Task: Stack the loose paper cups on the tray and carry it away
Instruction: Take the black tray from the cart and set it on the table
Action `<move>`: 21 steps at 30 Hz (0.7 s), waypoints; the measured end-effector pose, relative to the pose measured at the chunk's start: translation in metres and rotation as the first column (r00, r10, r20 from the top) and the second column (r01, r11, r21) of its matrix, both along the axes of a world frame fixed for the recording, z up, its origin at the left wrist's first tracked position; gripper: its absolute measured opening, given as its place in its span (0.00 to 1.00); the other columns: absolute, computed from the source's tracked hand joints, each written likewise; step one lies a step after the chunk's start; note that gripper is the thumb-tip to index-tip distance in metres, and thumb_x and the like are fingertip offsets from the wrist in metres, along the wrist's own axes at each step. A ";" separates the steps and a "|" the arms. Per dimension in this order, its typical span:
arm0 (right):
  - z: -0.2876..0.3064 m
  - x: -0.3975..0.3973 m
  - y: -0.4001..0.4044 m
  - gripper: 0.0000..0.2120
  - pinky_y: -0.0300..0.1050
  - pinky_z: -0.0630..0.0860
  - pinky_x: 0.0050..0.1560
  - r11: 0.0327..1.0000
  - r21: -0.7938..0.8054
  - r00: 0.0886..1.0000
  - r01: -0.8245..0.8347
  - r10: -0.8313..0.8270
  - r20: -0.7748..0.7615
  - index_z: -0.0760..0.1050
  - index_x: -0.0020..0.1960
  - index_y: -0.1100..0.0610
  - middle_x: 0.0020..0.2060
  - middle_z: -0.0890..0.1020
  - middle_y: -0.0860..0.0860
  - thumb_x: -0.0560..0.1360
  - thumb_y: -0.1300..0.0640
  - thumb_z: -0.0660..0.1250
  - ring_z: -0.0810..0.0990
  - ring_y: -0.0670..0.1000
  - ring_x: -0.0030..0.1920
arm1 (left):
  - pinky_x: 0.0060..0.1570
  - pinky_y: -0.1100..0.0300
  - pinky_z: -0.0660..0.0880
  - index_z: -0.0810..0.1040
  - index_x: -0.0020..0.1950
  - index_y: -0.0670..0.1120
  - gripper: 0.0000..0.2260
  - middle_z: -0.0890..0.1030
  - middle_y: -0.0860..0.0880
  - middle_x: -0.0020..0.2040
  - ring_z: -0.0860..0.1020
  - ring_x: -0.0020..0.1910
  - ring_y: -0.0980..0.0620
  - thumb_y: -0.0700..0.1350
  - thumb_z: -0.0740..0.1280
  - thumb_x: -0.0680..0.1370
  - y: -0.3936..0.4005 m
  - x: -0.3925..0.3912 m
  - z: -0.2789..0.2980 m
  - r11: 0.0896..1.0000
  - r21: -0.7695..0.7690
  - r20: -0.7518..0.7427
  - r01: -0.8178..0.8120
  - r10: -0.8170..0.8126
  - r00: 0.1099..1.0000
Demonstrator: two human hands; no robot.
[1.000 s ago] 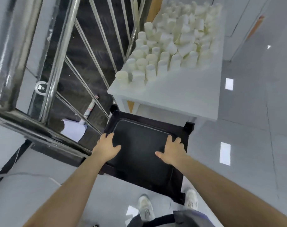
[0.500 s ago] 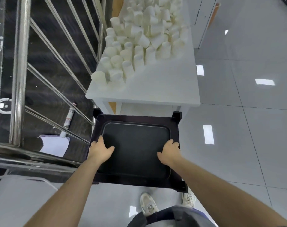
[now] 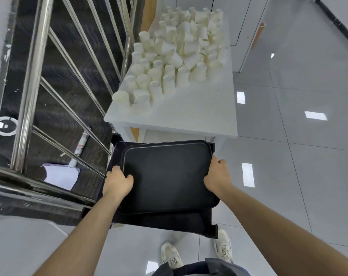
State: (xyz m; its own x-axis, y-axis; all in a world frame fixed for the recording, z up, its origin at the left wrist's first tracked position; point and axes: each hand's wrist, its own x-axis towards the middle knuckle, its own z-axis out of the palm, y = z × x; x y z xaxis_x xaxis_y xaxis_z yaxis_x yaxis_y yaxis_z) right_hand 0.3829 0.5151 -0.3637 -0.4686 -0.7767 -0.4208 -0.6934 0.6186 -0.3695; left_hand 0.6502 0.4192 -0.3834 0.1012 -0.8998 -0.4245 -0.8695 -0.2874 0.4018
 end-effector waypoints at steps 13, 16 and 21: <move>0.031 -0.128 -0.020 0.12 0.48 0.77 0.53 0.990 -0.097 0.994 -0.101 0.097 -0.046 0.67 0.58 0.63 0.58 0.69 0.59 0.75 0.66 0.61 0.75 0.57 0.49 | 0.42 0.53 0.74 0.70 0.63 0.46 0.16 0.77 0.46 0.55 0.76 0.50 0.45 0.40 0.58 0.75 0.040 -0.103 0.044 0.987 -0.148 0.033 -0.057 0.063 0.997; 0.038 -0.163 -0.027 0.12 0.49 0.76 0.54 0.985 -0.105 0.990 -0.140 0.138 -0.023 0.67 0.56 0.63 0.57 0.68 0.60 0.74 0.66 0.60 0.74 0.57 0.51 | 0.39 0.54 0.72 0.71 0.60 0.46 0.13 0.78 0.47 0.51 0.76 0.46 0.47 0.40 0.59 0.75 0.049 -0.138 0.051 0.981 -0.164 0.042 -0.106 0.114 0.993; 0.047 -0.218 -0.042 0.09 0.44 0.69 0.44 0.972 -0.122 0.979 -0.199 0.203 0.023 0.66 0.53 0.61 0.59 0.66 0.59 0.74 0.67 0.59 0.71 0.53 0.42 | 0.38 0.55 0.73 0.70 0.65 0.46 0.17 0.78 0.46 0.52 0.77 0.46 0.46 0.40 0.59 0.75 0.060 -0.189 0.054 0.968 -0.163 0.001 -0.189 0.191 0.982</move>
State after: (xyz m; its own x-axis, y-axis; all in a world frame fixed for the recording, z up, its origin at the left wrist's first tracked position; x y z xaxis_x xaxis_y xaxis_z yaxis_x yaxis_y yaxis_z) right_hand 0.1648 0.4733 -0.3162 -0.2845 -0.8988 -0.3333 -0.7846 0.4182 -0.4577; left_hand 0.4609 0.4792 -0.3293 0.2826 -0.9199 -0.2717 -0.8121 -0.3802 0.4427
